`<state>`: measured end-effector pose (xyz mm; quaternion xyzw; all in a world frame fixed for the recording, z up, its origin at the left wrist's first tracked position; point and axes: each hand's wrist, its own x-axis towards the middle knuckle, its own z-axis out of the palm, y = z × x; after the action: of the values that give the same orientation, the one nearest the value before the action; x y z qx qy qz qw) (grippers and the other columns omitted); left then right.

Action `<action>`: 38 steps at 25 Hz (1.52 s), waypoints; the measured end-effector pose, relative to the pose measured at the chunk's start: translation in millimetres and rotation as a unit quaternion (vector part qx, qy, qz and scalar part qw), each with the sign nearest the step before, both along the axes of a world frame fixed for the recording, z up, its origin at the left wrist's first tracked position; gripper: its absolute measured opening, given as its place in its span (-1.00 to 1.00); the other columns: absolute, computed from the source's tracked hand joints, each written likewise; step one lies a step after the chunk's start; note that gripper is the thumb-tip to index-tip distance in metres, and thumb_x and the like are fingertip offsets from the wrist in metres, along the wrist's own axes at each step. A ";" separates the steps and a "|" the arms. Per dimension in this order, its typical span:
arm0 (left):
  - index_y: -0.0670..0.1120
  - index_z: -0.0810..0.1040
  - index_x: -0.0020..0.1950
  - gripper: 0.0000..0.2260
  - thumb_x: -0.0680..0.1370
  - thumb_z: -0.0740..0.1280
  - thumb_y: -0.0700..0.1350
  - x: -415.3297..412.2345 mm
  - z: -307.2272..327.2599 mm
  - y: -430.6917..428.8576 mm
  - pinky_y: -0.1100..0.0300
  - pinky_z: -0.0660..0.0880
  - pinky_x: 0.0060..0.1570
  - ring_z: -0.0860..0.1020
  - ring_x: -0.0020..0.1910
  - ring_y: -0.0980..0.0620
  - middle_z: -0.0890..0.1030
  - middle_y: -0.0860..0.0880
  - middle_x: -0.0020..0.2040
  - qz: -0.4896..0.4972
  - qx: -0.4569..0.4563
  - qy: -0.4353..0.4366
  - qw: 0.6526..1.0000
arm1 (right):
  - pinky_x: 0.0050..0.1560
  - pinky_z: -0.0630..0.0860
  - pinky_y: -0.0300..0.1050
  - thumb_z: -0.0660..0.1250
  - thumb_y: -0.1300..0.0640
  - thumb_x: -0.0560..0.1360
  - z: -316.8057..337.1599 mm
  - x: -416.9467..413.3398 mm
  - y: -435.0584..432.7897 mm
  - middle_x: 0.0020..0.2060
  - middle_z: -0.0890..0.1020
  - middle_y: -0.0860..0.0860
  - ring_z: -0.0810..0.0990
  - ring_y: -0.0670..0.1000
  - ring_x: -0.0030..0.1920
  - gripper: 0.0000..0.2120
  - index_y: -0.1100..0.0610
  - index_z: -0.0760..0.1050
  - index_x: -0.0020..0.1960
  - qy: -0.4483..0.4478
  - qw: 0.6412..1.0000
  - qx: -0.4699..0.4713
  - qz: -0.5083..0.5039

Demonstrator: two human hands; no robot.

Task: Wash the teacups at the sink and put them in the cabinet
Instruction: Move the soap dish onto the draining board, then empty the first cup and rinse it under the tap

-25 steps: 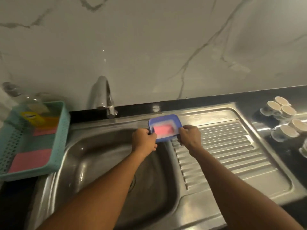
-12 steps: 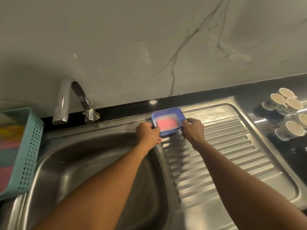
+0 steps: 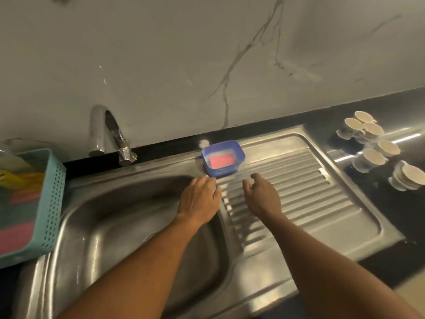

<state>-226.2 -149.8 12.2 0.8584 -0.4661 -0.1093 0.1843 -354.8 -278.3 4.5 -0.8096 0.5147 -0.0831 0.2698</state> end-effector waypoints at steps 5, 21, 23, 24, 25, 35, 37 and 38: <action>-0.09 0.55 0.32 -0.61 0.53 0.32 0.03 -60.1 -7.8 5.8 -0.07 0.51 0.06 0.52 0.19 -0.19 0.57 -0.11 0.20 -0.133 -0.008 -0.066 0.989 | 0.28 0.41 0.05 0.23 -0.05 0.63 -9.2 -81.0 36.2 0.31 0.52 0.10 0.44 0.18 0.34 -0.58 0.14 0.44 0.41 0.056 0.995 -0.070 0.052; -0.10 0.50 0.26 -0.70 0.60 0.26 0.03 -314.6 16.3 -257.6 -0.03 0.48 0.18 0.49 0.18 -0.10 0.53 -0.08 0.19 -0.279 -0.045 -0.040 0.958 | 0.21 0.49 0.05 0.33 -0.03 0.57 14.1 -338.1 -189.5 0.26 0.50 0.09 0.45 0.12 0.27 -0.56 0.15 0.40 0.37 0.012 0.988 -0.120 -0.100; -0.10 0.48 0.28 -0.71 0.60 0.27 -0.01 -342.7 14.7 -298.6 -0.03 0.48 0.20 0.48 0.19 -0.09 0.52 -0.08 0.21 -0.270 -0.047 0.006 0.962 | 0.23 0.48 0.04 0.37 -0.07 0.54 9.7 -360.8 -234.0 0.29 0.49 0.10 0.43 0.11 0.30 -0.48 0.14 0.35 0.39 -0.002 0.985 -0.103 -0.137; -0.10 0.46 0.31 -0.69 0.60 0.27 -0.03 -352.6 14.7 -313.4 -0.02 0.47 0.23 0.47 0.22 -0.08 0.51 -0.08 0.24 -0.263 -0.043 0.024 0.964 | 0.25 0.47 0.05 0.40 -0.10 0.52 7.8 -366.8 -251.4 0.31 0.48 0.10 0.42 0.11 0.32 -0.43 0.13 0.32 0.41 -0.010 0.985 -0.087 -0.150; -0.10 0.43 0.35 -0.67 0.60 0.28 -0.06 -361.9 13.7 -327.2 0.00 0.46 0.26 0.46 0.25 -0.08 0.50 -0.08 0.27 -0.254 -0.039 0.045 0.965 | 0.27 0.46 0.06 0.43 -0.13 0.49 4.7 -371.6 -267.9 0.33 0.46 0.10 0.40 0.11 0.34 -0.37 0.13 0.29 0.42 -0.018 0.985 -0.071 -0.158; -0.11 0.43 0.27 -0.70 0.55 0.28 -0.12 -364.7 -12.0 -368.9 -0.02 0.46 0.16 0.46 0.18 -0.11 0.48 -0.11 0.22 -0.185 0.034 0.003 0.982 | 0.16 0.46 0.08 0.52 -0.15 0.42 -9.2 -356.7 -327.4 0.26 0.51 0.11 0.45 0.17 0.30 -0.31 0.09 0.28 0.37 -0.058 0.989 -0.041 -0.133; -0.09 0.47 0.19 -0.78 0.56 0.26 -0.12 -349.0 -14.5 -348.5 0.00 0.45 0.14 0.47 0.14 -0.08 0.49 -0.08 0.16 -0.191 0.037 -0.029 0.980 | 0.11 0.46 0.05 0.53 -0.12 0.40 -7.6 -357.0 -322.4 0.21 0.52 0.11 0.49 0.16 0.24 -0.36 0.10 0.31 0.31 -0.053 0.987 -0.055 -0.139; -0.08 0.48 0.18 -0.80 0.56 0.27 -0.13 -339.1 -14.8 -334.7 0.01 0.45 0.15 0.47 0.12 -0.06 0.49 -0.06 0.15 -0.191 0.042 -0.038 0.980 | 0.09 0.47 0.05 0.54 -0.11 0.39 -6.1 -355.5 -315.6 0.19 0.51 0.10 0.50 0.16 0.20 -0.37 0.09 0.32 0.28 -0.055 0.988 -0.063 -0.132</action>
<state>-565.3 -484.4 -2.6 0.7639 -0.6235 -0.1291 0.1054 -710.3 -593.9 -1.6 -0.7444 0.5950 -0.1942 0.2329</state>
